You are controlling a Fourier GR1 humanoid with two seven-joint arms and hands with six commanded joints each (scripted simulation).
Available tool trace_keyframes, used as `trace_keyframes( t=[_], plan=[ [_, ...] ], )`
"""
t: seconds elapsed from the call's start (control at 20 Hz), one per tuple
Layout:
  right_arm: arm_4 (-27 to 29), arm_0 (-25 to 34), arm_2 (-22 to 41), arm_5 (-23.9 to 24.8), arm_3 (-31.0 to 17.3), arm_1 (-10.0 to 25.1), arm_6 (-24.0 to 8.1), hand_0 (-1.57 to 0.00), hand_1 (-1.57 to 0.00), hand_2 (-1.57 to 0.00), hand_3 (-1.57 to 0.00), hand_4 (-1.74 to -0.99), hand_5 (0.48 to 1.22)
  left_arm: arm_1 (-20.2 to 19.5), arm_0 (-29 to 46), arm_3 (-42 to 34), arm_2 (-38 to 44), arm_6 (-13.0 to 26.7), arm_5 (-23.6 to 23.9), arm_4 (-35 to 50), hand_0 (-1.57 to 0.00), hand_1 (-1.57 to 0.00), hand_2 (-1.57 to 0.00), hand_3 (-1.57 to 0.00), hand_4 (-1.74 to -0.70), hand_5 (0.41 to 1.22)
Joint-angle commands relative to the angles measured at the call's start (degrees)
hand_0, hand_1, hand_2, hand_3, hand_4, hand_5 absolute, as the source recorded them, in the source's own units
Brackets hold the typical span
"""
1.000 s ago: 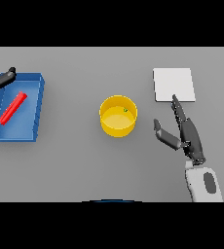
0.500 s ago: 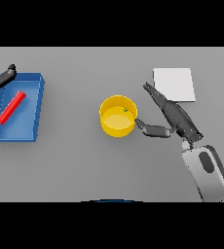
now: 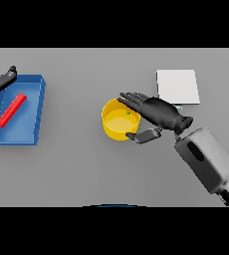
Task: Pick up the red beaker and tilt it to pour out 1 green nut into yellow bowl. Pick up the yellow bowl and place it on the metallic measuring scale.
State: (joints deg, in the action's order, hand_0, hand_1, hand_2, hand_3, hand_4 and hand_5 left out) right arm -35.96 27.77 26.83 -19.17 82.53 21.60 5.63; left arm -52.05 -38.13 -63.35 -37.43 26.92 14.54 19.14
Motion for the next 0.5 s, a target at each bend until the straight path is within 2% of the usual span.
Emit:
trace_keyframes(
  t=[0.0, 0.25, 0.3, 0.45],
  plan=[
    [-0.82, 1.51, 1.06, -1.44, -0.86, 0.25, -0.39, 0.00, 0.00, 0.00, 0.00, -1.226, 0.632, -0.41, 0.19, -0.19, 0.32, -0.08, -0.18, 0.39, 0.00, 0.00, 0.00, 0.00, -0.76, 0.717],
    [-3.23, 4.40, 5.05, -4.13, -3.69, 0.06, 1.93, 0.00, 0.00, 0.00, 0.00, -1.214, 0.648, -0.29, 0.66, -0.44, 0.96, -0.57, 0.18, 1.23, 0.00, 0.00, 0.00, 0.00, -0.78, 0.721],
    [-3.84, 4.99, 5.71, -4.05, -5.01, -0.15, 2.54, 0.00, 0.00, 0.00, 0.00, -1.217, 0.651, -0.36, 1.33, -0.08, 1.31, -1.65, 0.12, 1.61, 0.00, 0.00, 0.00, 0.00, -0.78, 0.722],
    [-5.21, 6.15, 7.42, -3.49, -8.27, -1.20, 3.95, 0.00, 0.00, 0.00, 0.00, -1.228, 0.656, 0.27, 0.52, 0.65, 1.18, -1.53, 0.15, 1.27, 0.00, 0.00, 0.00, 0.00, -0.79, 0.729]
  ],
)
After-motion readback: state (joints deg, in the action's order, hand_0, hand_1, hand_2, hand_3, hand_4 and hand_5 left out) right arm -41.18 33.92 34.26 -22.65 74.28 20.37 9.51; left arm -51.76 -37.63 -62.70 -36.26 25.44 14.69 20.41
